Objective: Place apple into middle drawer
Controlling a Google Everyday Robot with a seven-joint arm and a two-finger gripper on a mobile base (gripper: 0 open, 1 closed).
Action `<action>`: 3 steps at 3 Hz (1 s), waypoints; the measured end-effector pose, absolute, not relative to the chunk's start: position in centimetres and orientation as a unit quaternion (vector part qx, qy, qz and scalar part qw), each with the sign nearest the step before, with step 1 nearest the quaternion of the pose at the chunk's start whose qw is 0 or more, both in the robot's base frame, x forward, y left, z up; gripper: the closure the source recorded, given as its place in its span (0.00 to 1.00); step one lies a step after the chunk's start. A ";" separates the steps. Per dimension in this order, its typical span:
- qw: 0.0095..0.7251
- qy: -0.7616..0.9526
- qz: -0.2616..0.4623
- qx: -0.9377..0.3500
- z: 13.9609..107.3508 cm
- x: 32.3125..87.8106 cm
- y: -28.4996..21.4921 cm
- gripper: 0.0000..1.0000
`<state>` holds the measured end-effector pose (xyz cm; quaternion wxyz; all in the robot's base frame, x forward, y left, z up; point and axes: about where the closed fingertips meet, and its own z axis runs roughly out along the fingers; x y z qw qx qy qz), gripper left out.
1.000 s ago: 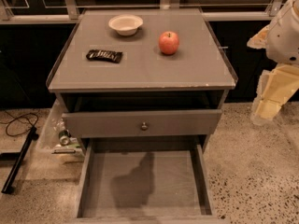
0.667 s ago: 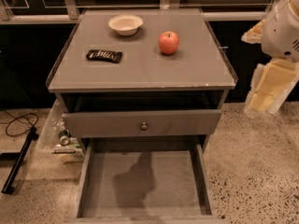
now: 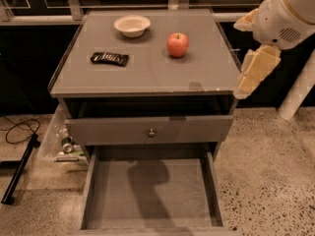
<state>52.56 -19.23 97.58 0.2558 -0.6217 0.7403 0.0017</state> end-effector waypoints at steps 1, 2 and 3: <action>0.292 0.728 0.045 -0.618 97.3 56.2 -18.8 0.00; 0.318 0.723 0.107 -0.603 96.6 60.4 -18.3 0.00; 0.345 0.723 0.148 -0.580 96.3 64.5 -18.2 0.00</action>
Offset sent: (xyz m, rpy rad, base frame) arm 0.1376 0.0031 -0.0019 0.4204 0.0476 0.0579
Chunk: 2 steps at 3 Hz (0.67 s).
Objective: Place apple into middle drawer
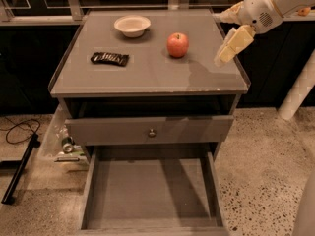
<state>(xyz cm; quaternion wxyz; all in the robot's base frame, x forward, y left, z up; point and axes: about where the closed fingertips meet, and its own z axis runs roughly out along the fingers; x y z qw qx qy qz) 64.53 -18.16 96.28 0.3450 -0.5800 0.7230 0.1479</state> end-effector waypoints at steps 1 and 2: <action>0.345 0.723 0.148 -0.580 96.3 64.6 -18.1 0.00; 0.360 0.716 0.154 -0.578 96.1 65.7 -17.7 0.00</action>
Offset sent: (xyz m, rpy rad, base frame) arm 0.0236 0.0047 0.0016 0.0596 -0.0450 0.0077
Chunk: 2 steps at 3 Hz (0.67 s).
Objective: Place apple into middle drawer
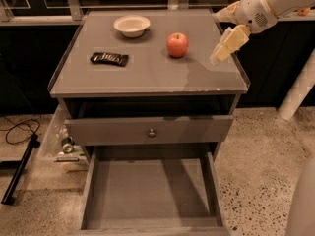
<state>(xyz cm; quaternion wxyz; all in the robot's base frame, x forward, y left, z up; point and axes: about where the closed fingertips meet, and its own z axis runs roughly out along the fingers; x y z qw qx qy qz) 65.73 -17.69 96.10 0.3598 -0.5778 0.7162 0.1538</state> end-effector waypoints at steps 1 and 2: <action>0.395 0.715 0.174 -0.550 95.6 68.6 -17.9 0.00; 0.430 0.718 0.203 -0.508 95.0 71.5 -18.7 0.00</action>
Offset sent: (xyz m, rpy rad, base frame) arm 0.1013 -0.0356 -0.0051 0.3385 -0.0298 -0.1571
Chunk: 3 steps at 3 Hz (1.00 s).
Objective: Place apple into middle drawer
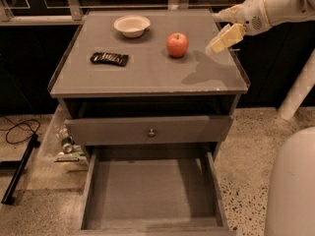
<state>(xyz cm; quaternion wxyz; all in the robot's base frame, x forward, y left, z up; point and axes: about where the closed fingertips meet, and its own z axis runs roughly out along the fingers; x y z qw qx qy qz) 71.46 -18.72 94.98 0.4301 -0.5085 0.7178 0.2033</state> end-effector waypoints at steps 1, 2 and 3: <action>0.458 0.723 0.239 -0.459 94.4 73.6 -19.4 0.00; 0.474 0.728 0.258 -0.423 94.0 75.6 -19.3 0.00; 0.490 0.736 0.235 -0.404 91.2 79.6 -17.6 0.00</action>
Offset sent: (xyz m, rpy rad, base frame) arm 0.0705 -0.0183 -0.0061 0.2825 0.0461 -0.1688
